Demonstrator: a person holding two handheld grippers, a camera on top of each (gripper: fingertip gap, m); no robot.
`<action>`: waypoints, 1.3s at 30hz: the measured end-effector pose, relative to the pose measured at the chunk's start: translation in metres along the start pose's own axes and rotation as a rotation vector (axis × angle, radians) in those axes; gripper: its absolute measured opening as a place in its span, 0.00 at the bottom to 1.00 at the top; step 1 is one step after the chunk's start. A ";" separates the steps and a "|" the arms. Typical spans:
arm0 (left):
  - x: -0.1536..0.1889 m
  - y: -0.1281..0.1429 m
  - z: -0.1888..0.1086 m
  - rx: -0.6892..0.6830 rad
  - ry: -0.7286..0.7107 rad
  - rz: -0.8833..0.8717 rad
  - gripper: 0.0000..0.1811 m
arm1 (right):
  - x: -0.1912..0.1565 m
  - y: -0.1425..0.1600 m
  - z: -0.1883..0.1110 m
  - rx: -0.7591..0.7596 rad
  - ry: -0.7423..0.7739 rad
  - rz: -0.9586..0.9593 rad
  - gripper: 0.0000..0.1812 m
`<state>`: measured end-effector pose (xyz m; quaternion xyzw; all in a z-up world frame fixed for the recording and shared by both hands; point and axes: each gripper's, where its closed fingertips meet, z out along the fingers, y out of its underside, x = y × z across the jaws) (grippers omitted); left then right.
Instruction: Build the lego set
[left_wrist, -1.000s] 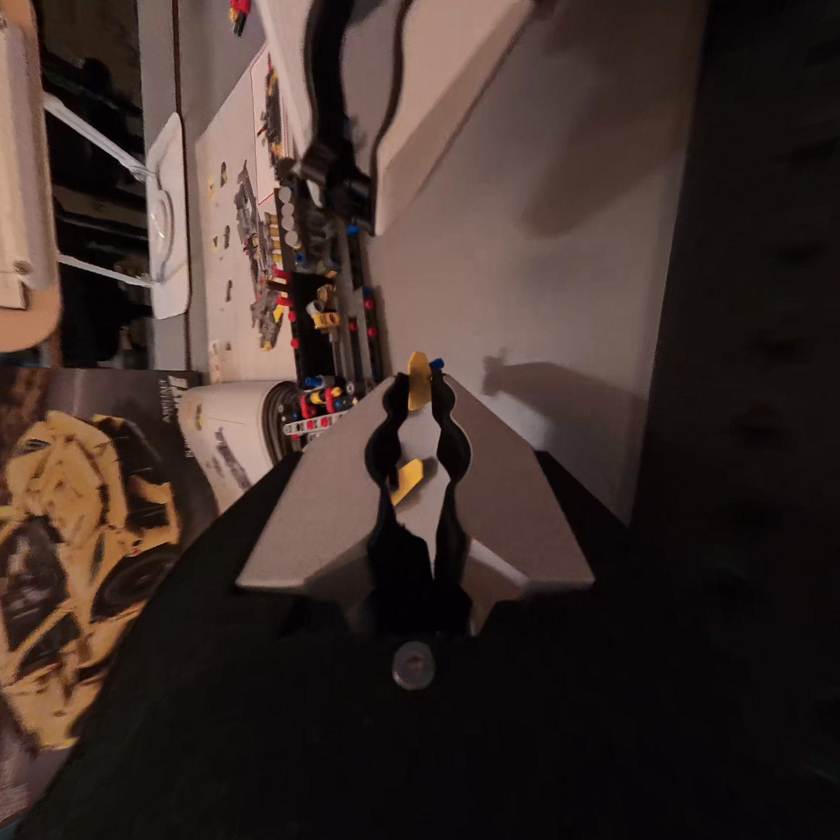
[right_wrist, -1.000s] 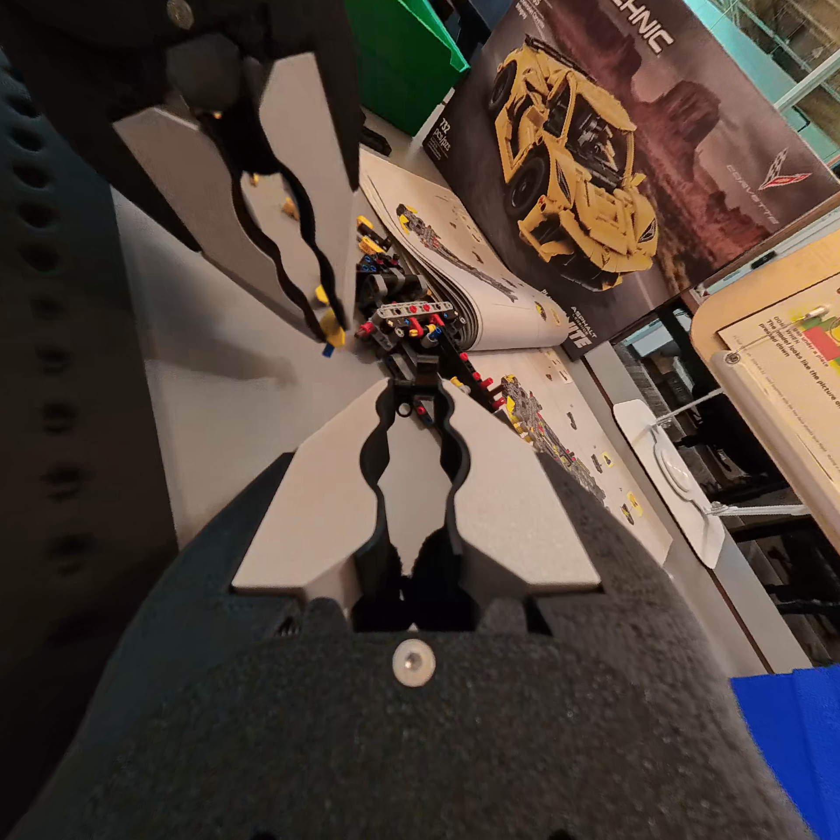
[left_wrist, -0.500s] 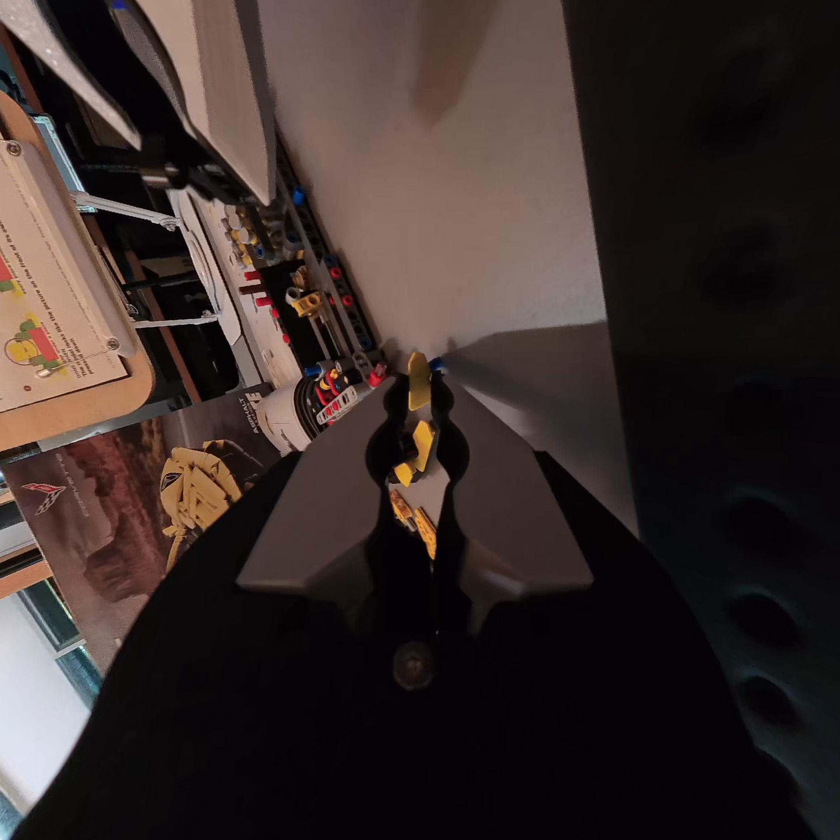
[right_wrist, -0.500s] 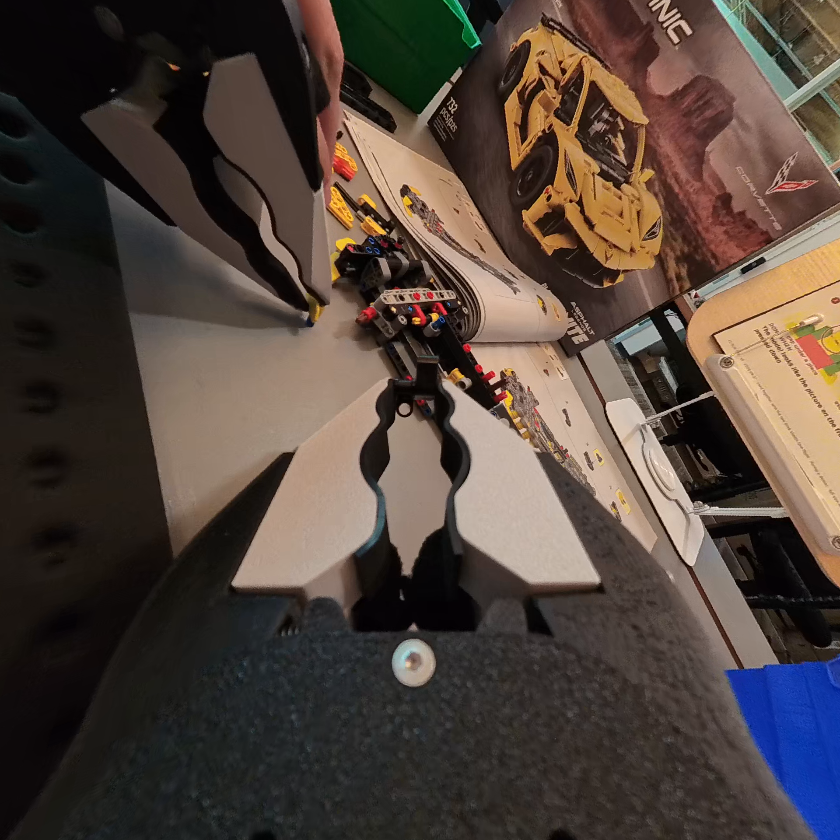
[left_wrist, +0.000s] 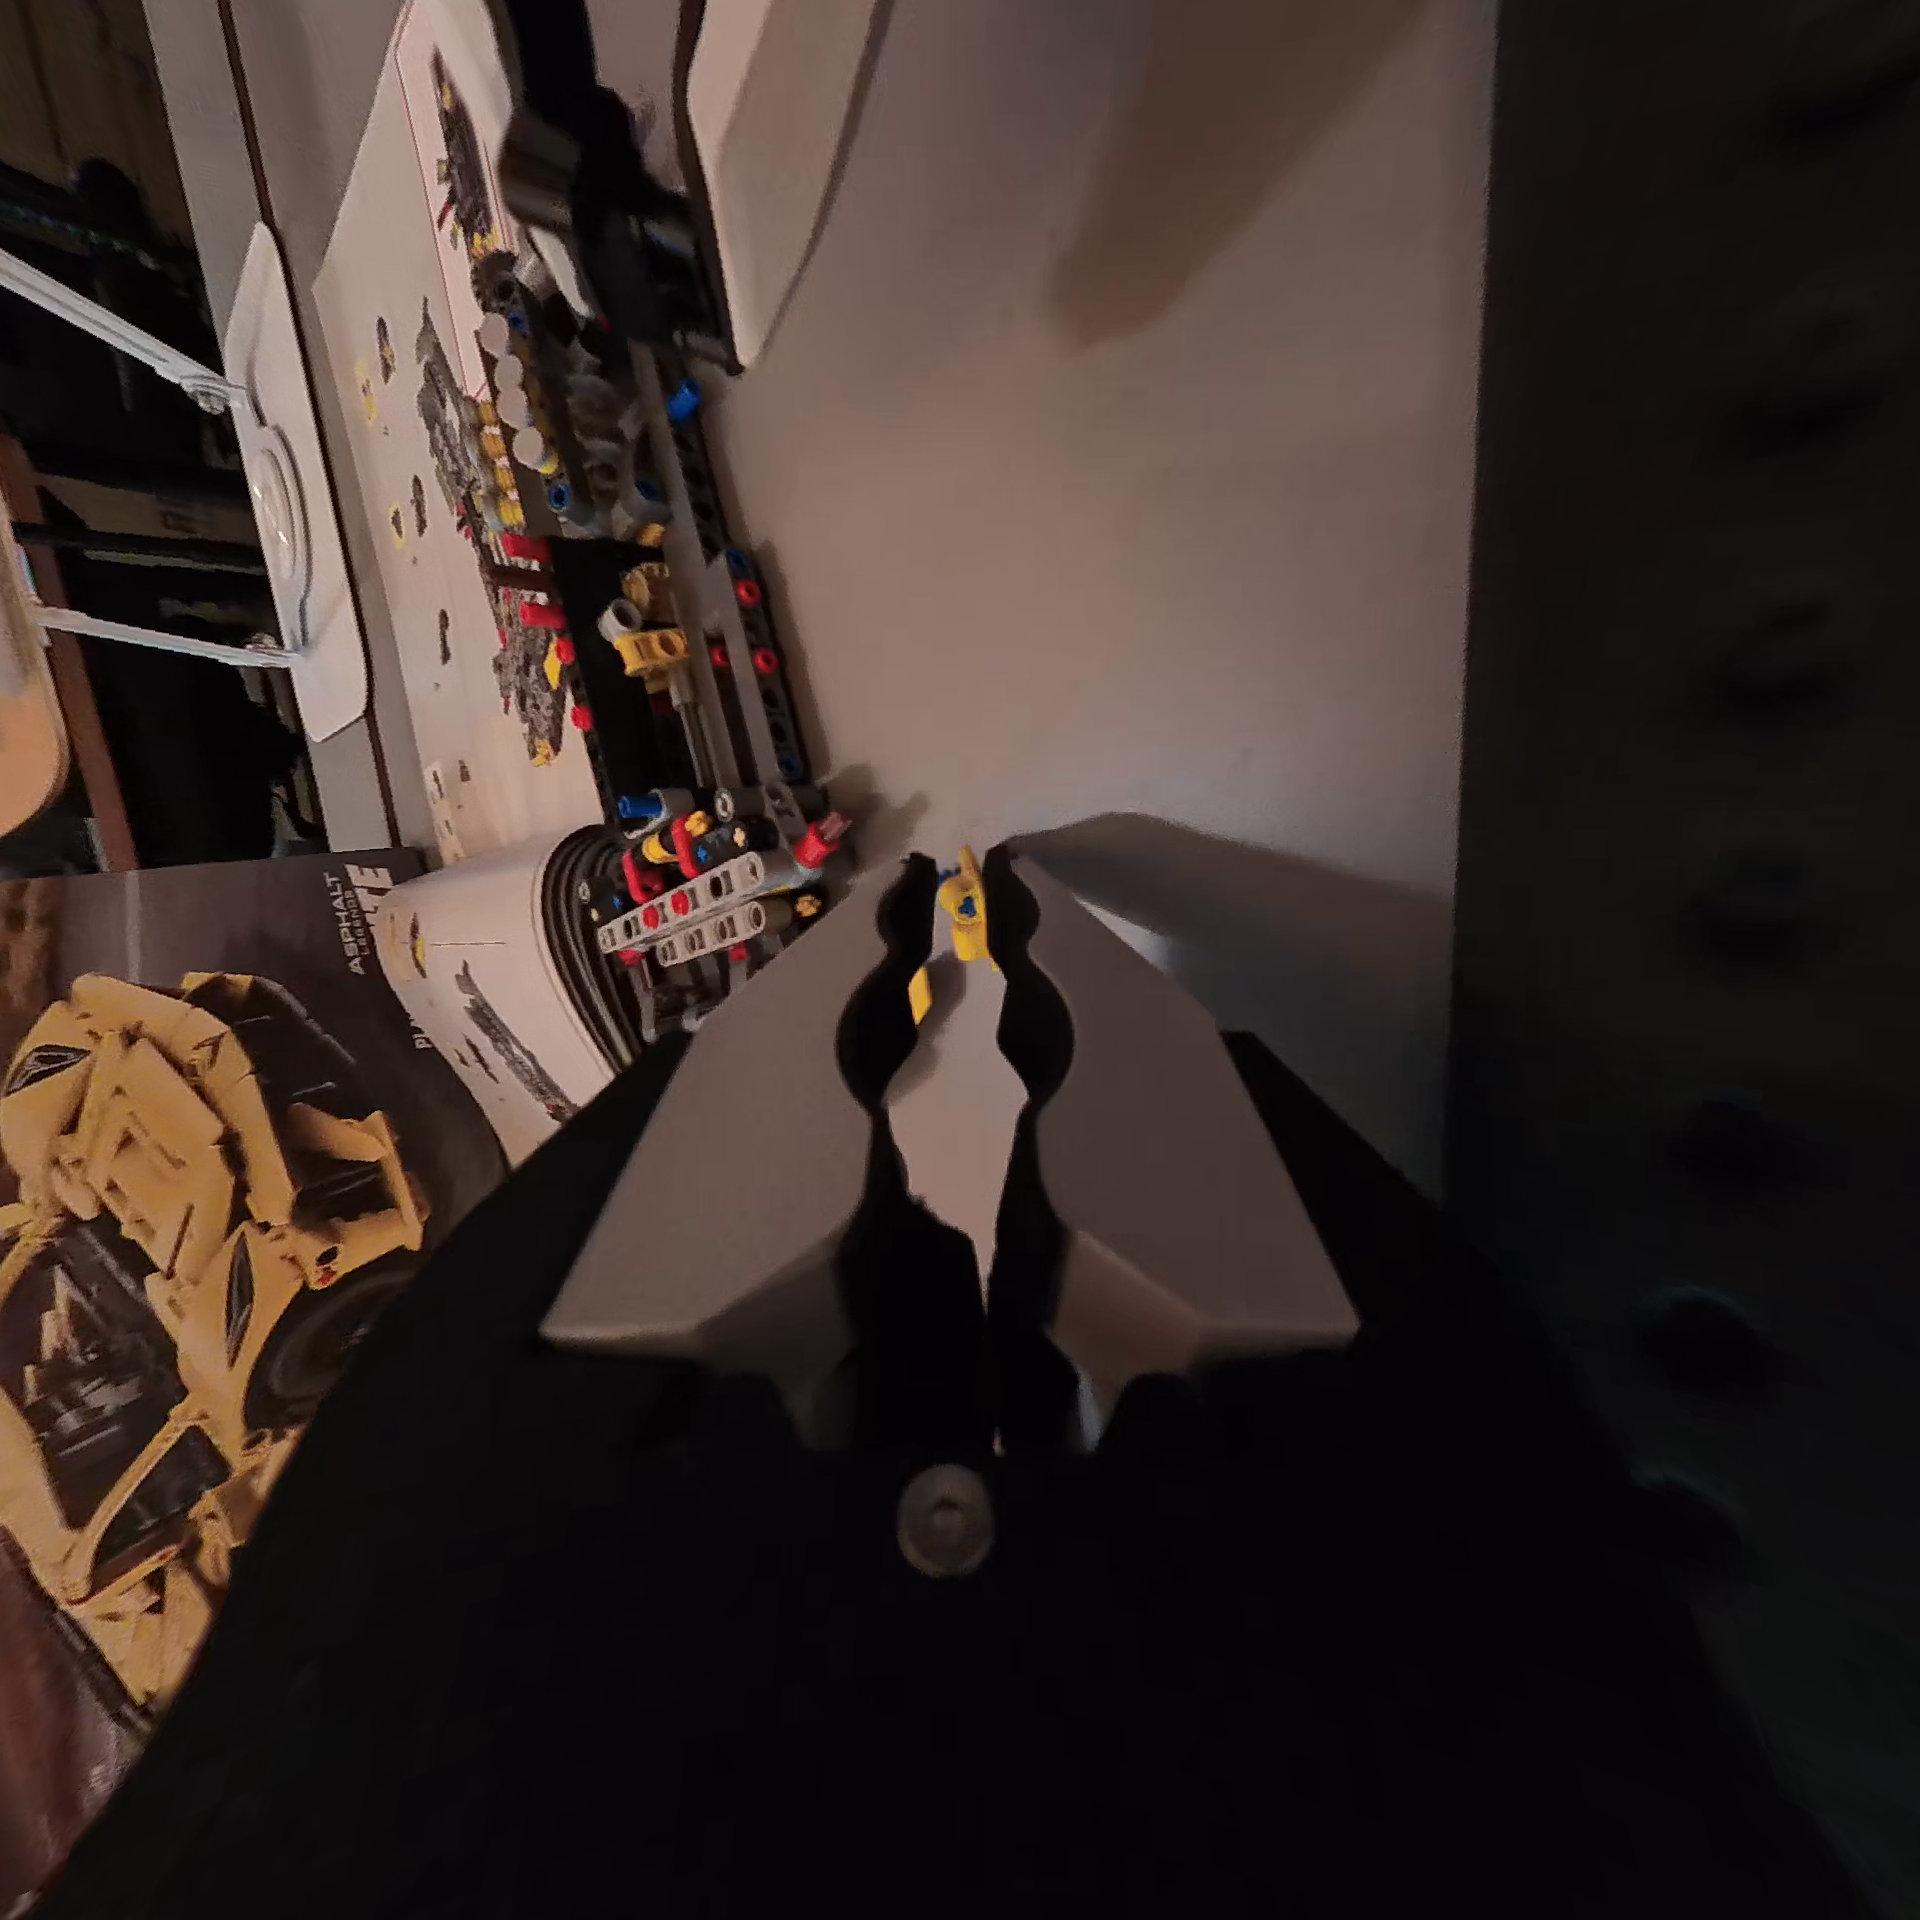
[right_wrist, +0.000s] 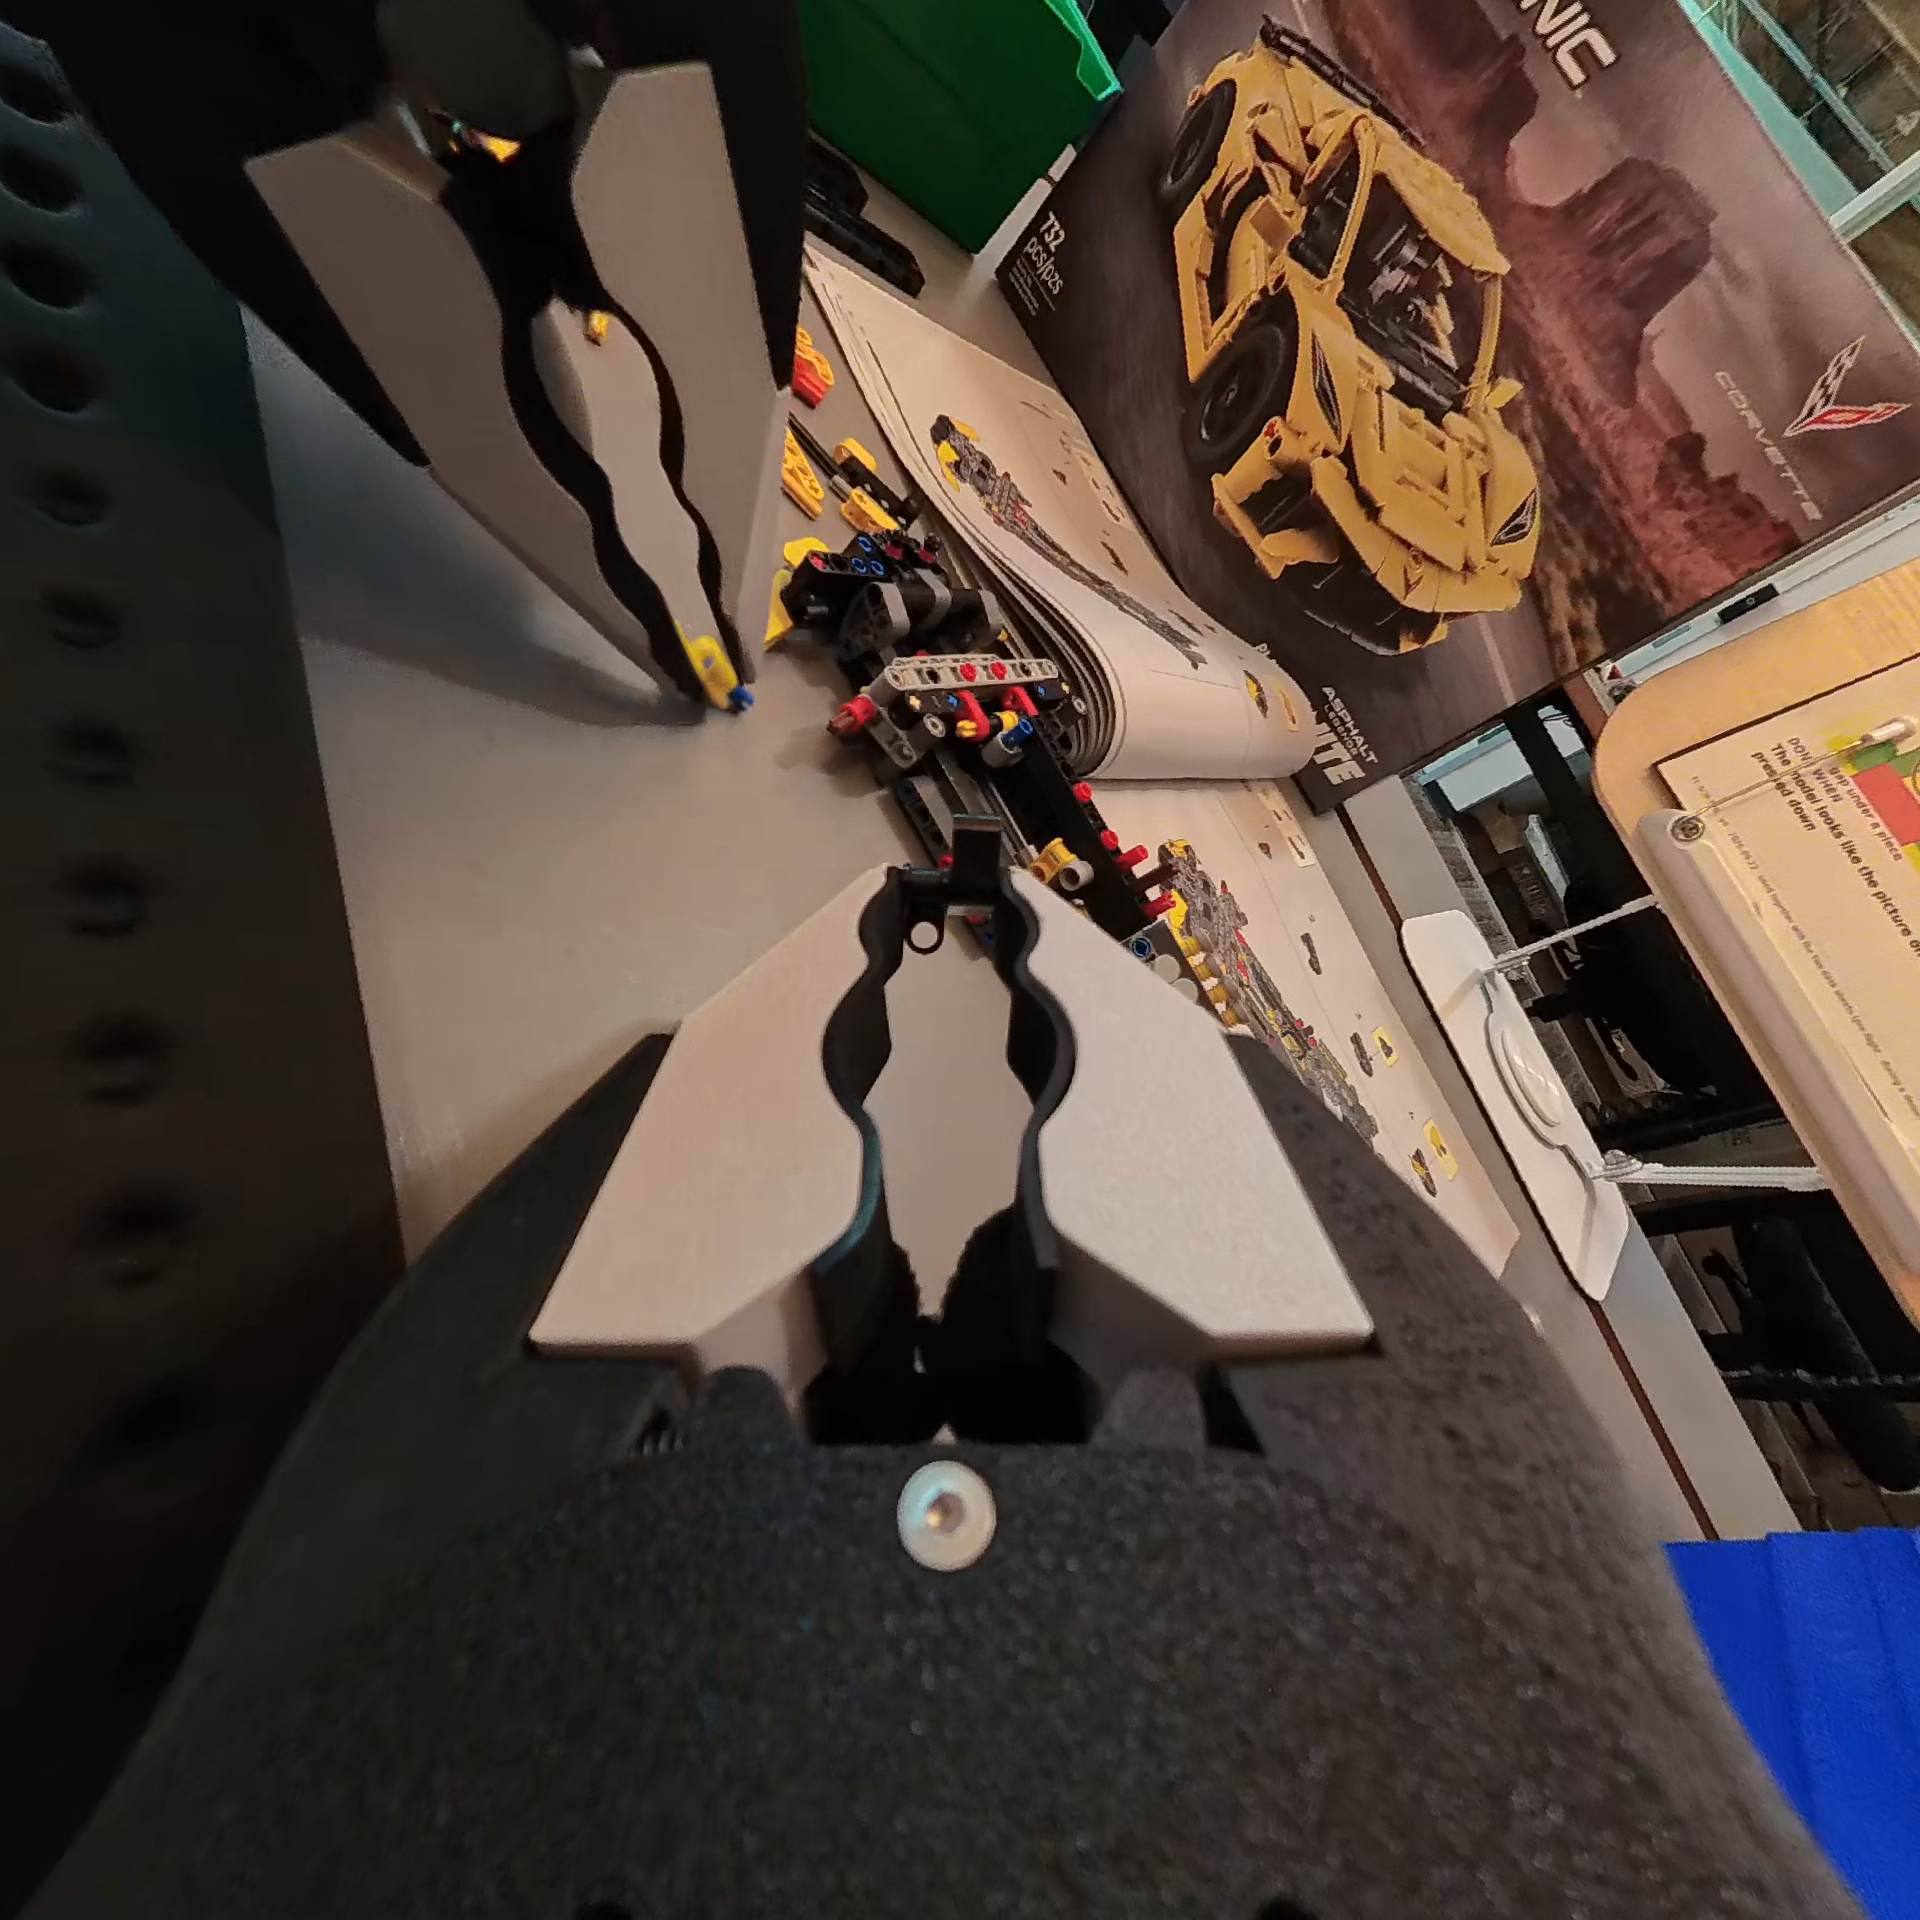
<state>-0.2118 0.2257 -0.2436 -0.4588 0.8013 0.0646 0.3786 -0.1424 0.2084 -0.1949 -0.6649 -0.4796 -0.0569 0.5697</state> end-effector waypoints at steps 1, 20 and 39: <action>0.000 0.001 0.001 -0.001 -0.003 0.012 0.04 | 0.000 0.000 0.000 -0.001 0.000 0.000 0.08; -0.004 0.017 0.003 -0.011 0.090 -0.184 0.09 | -0.005 0.002 0.002 -0.006 -0.028 0.000 0.08; -0.037 -0.077 -0.047 0.666 0.620 -1.045 0.03 | 0.010 -0.013 -0.004 0.105 -0.019 0.083 0.08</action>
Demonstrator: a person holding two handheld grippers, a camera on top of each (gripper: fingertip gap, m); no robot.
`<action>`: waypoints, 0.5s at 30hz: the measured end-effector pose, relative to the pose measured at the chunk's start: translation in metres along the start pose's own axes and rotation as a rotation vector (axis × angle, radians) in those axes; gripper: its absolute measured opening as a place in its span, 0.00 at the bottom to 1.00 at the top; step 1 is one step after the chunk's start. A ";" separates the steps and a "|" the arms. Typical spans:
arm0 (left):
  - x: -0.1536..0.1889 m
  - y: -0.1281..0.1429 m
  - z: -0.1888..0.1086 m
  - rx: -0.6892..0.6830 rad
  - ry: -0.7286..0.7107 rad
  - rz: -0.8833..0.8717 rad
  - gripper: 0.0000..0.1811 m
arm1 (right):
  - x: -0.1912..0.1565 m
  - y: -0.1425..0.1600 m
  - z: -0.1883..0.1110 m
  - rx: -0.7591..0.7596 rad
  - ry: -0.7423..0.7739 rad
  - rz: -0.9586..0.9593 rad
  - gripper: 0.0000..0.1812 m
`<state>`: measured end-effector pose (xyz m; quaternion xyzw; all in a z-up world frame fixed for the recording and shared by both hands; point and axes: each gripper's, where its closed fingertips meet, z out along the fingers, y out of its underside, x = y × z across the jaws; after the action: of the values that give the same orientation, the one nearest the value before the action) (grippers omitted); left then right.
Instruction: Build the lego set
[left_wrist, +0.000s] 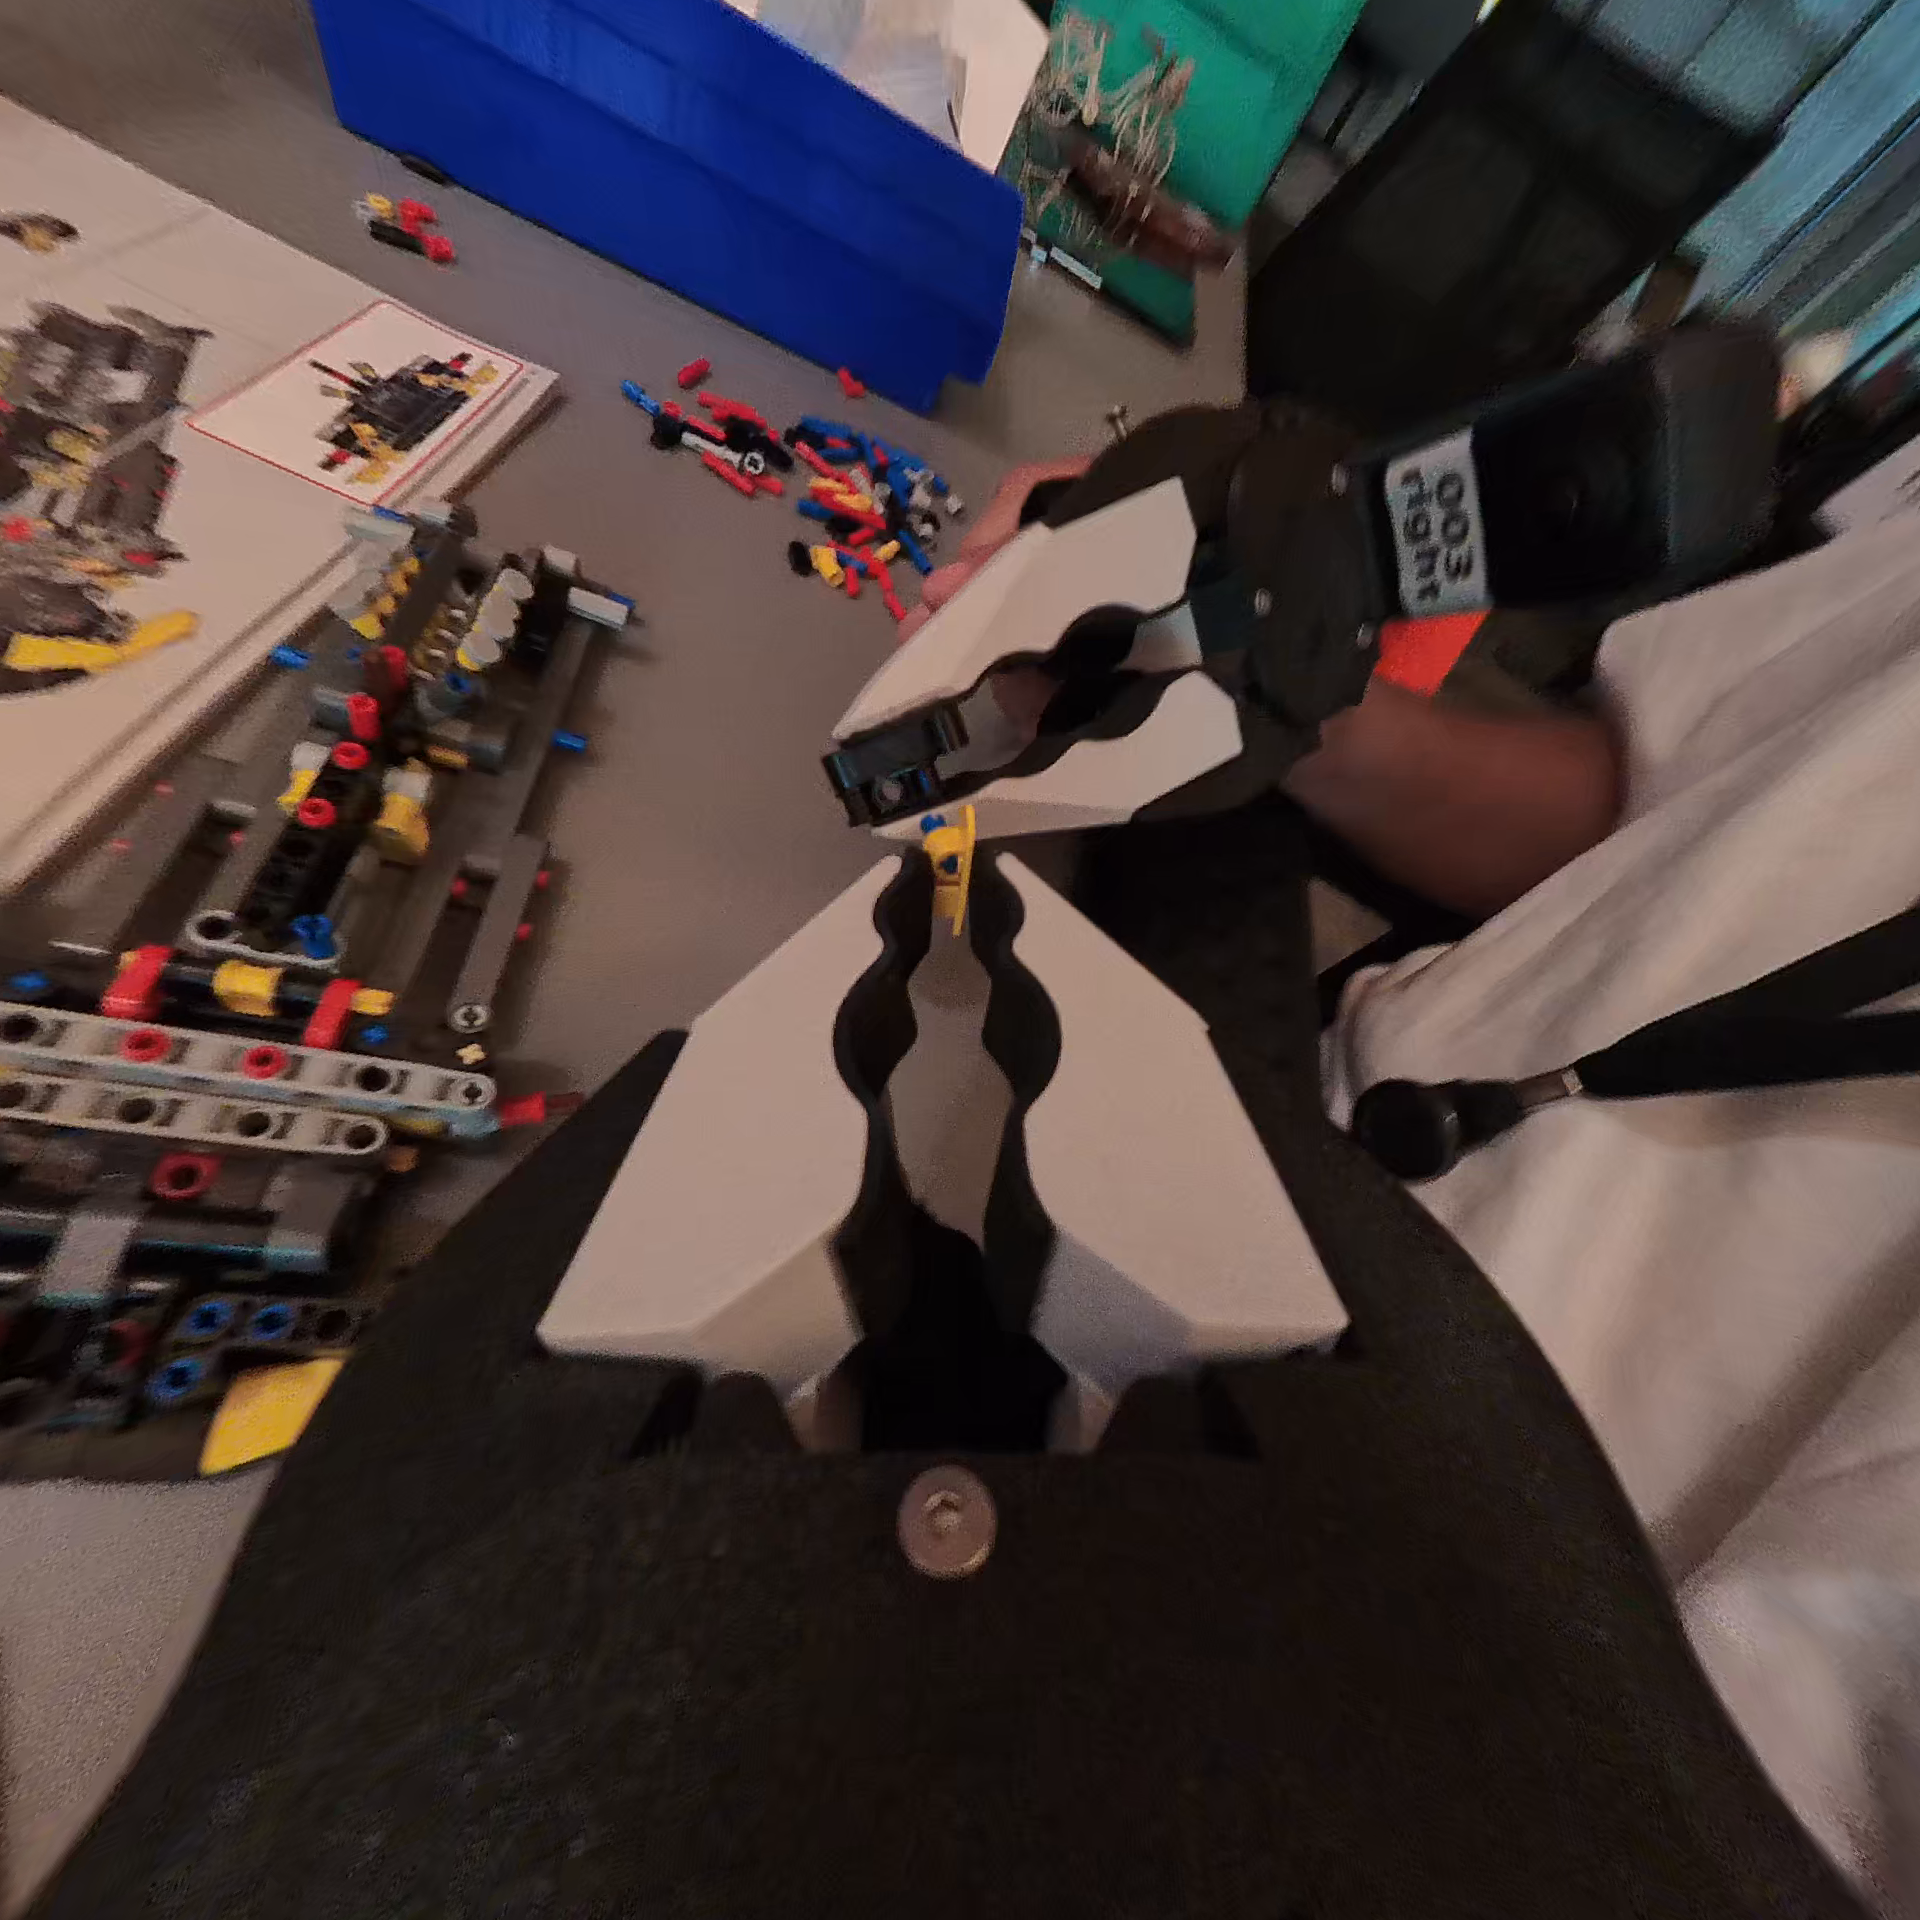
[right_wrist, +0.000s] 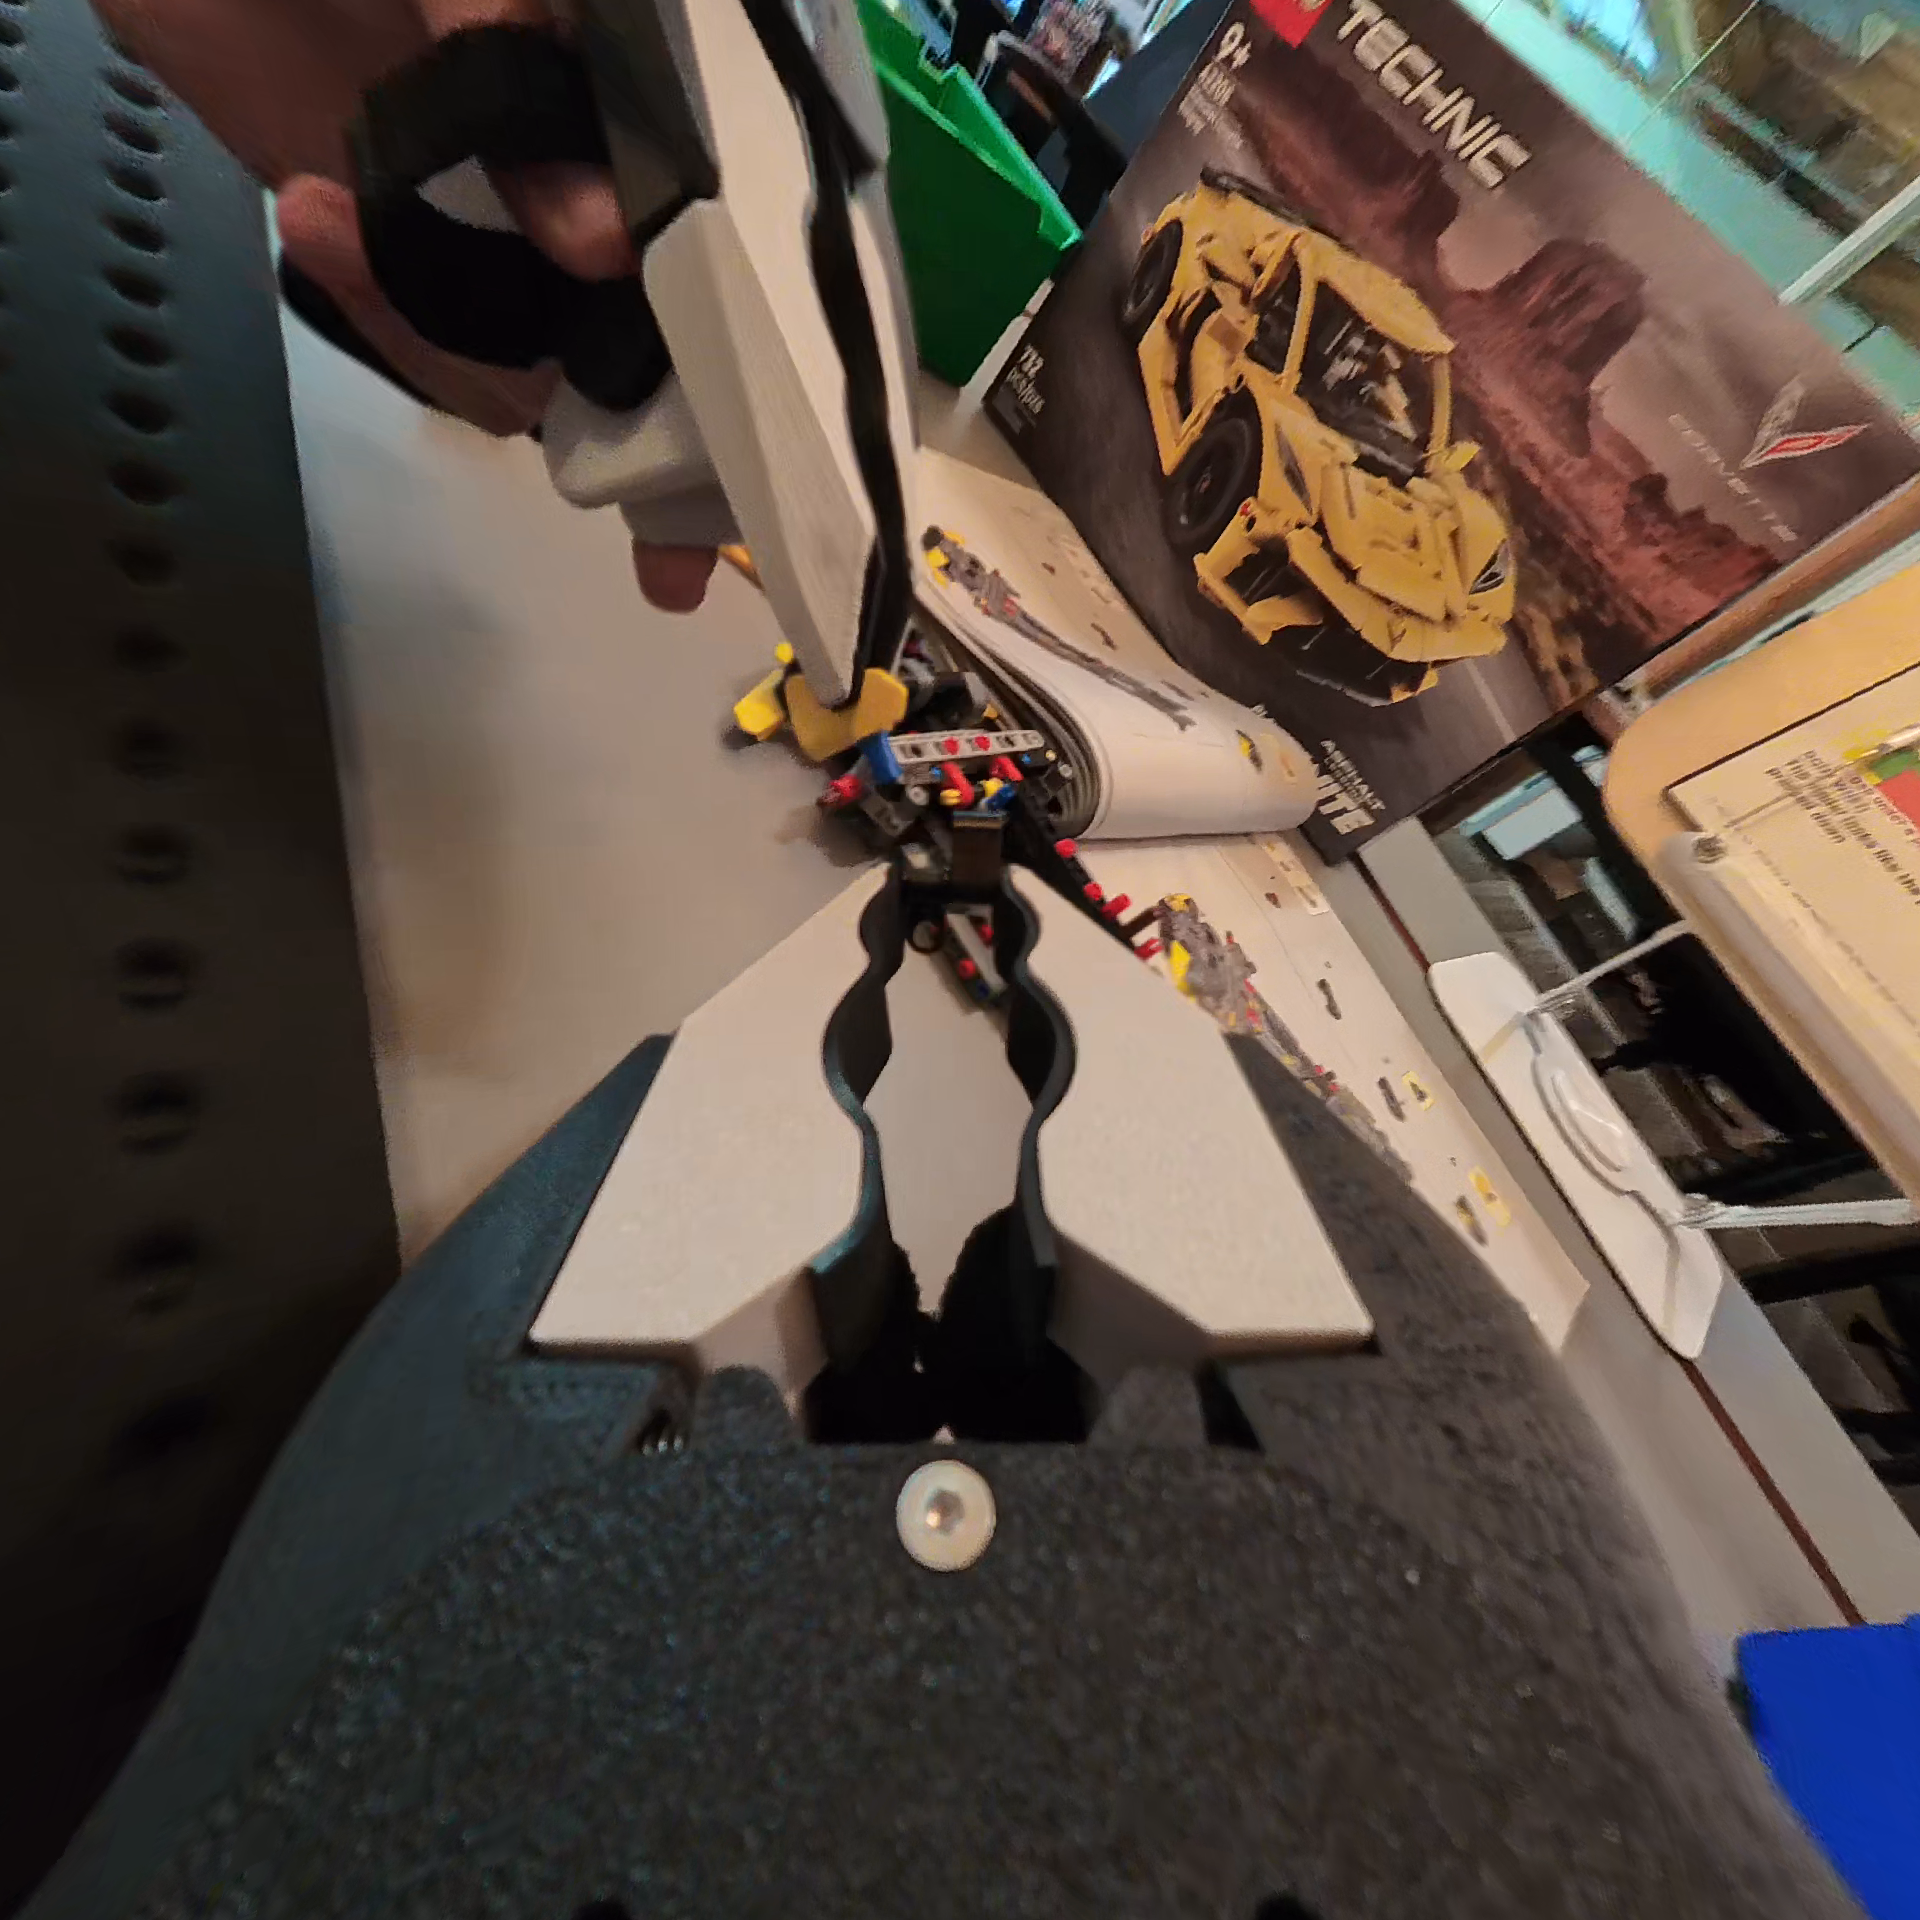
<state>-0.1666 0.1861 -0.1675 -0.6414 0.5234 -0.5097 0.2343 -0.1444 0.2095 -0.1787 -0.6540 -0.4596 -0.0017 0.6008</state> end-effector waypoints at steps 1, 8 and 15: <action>0.000 -0.003 0.001 0.018 0.024 -0.056 0.03 | 0.001 -0.001 -0.001 0.008 0.014 -0.023 0.08; -0.001 -0.002 0.008 0.010 0.136 -0.316 0.03 | 0.000 -0.006 -0.002 0.023 0.039 -0.106 0.08; -0.002 -0.007 0.010 0.043 0.186 -0.477 0.03 | 0.003 -0.010 -0.004 0.032 0.096 -0.221 0.08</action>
<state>-0.1549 0.1883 -0.1665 -0.6920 0.3657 -0.6183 0.0716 -0.1470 0.2065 -0.1680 -0.5887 -0.4997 -0.0919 0.6288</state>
